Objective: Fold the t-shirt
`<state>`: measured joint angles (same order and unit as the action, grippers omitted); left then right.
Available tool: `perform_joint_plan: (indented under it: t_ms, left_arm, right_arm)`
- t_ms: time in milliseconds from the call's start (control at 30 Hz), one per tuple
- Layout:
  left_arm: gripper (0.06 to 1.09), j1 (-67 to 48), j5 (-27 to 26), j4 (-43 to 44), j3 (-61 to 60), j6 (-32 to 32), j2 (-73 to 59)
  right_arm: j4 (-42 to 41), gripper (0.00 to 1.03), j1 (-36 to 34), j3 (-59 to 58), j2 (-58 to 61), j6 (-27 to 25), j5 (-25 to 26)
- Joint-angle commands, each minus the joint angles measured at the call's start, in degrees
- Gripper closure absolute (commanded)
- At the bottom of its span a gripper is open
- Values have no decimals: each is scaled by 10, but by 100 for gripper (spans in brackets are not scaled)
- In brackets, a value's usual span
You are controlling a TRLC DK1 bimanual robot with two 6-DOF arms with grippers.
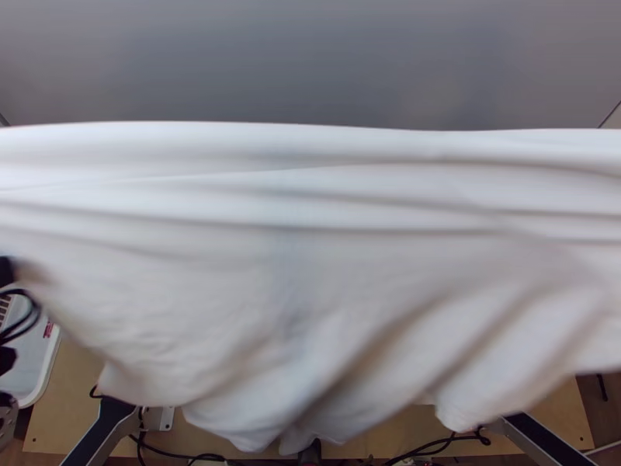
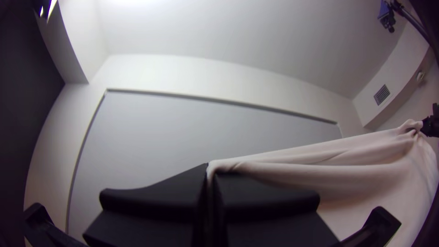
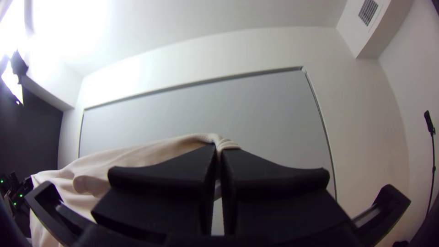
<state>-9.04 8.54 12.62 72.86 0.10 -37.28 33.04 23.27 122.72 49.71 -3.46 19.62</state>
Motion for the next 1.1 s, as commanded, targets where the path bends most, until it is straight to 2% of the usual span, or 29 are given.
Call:
perform_joint_plan:
  t_ms: [0, 133, 267, 400, 533, 700, 767, 833, 900, 1067]
  left_arm:
    - [105, -30, -27, -99, -141, -74, 33]
    - [105, -39, -28, -35, -279, -21, 53]
    - [105, -35, -28, 115, -407, 88, 40]
    - [105, 24, -33, 135, -412, 115, -27]
    - [105, 108, -78, 230, -402, 127, -130]
    - [105, 124, -85, 266, -343, 176, -260]
    - [105, 125, -86, 284, -316, 191, -318]
    - [105, 128, -86, 285, -282, 204, -380]
    - [105, 132, -86, 292, -243, 216, -438]
    - [105, 132, -85, 293, -166, 256, -554]
  right_arm:
    - [46, 100, 27, -173, -21, 8, -18]
    - [19, 100, 28, -354, -38, -9, -18]
    - [-103, 100, 35, -549, -60, -31, -19]
    - [-181, 100, 29, -674, -37, -16, -43]
    - [-270, 100, 28, -759, 36, 25, -55]
    - [-310, 100, 25, -734, 223, 38, -57]
    - [-338, 100, 11, -701, 305, 21, -57]
    - [-395, 100, 1, -663, 374, -18, -57]
    - [-407, 100, -11, -596, 437, -44, -56]
    - [-384, 100, -45, -405, 565, -58, -53]
